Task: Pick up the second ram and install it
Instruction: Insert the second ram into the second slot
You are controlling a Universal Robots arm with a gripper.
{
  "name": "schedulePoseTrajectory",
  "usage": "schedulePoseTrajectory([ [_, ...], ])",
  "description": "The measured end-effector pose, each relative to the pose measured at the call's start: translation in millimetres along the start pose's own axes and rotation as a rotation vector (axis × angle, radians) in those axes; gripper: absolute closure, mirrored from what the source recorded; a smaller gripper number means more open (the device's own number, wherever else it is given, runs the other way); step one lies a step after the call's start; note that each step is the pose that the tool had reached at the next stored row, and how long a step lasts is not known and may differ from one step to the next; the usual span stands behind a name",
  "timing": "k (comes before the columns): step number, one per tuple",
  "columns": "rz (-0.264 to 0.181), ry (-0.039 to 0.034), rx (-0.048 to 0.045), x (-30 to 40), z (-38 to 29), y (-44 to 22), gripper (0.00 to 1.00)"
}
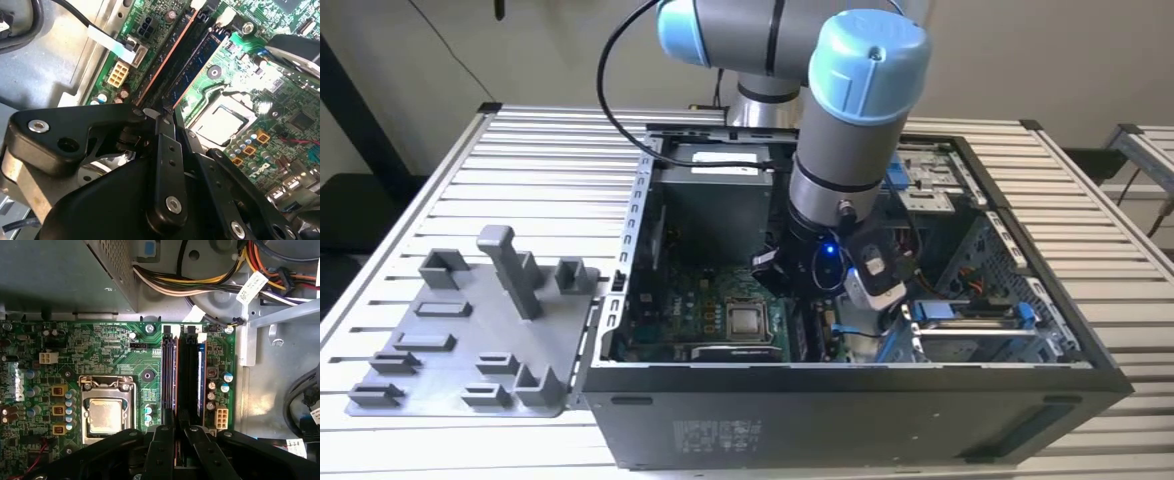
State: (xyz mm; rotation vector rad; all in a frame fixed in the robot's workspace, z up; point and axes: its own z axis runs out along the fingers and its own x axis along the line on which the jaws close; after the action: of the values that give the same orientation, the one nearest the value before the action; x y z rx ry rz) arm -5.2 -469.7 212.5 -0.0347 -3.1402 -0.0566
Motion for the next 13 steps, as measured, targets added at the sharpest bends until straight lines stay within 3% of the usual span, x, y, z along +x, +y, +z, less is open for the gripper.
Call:
schedulePoseTrajectory([
  [6, 0.0, -0.0002, -0.0002, -0.1, 0.4, 0.2, 0.85],
  [7, 0.0, -0.0001, 0.0002, -0.1, 0.2, 0.1, 0.78],
  [13, 0.001, 0.0004, 0.0006, -0.1, -24.8, 0.9, 0.78],
])
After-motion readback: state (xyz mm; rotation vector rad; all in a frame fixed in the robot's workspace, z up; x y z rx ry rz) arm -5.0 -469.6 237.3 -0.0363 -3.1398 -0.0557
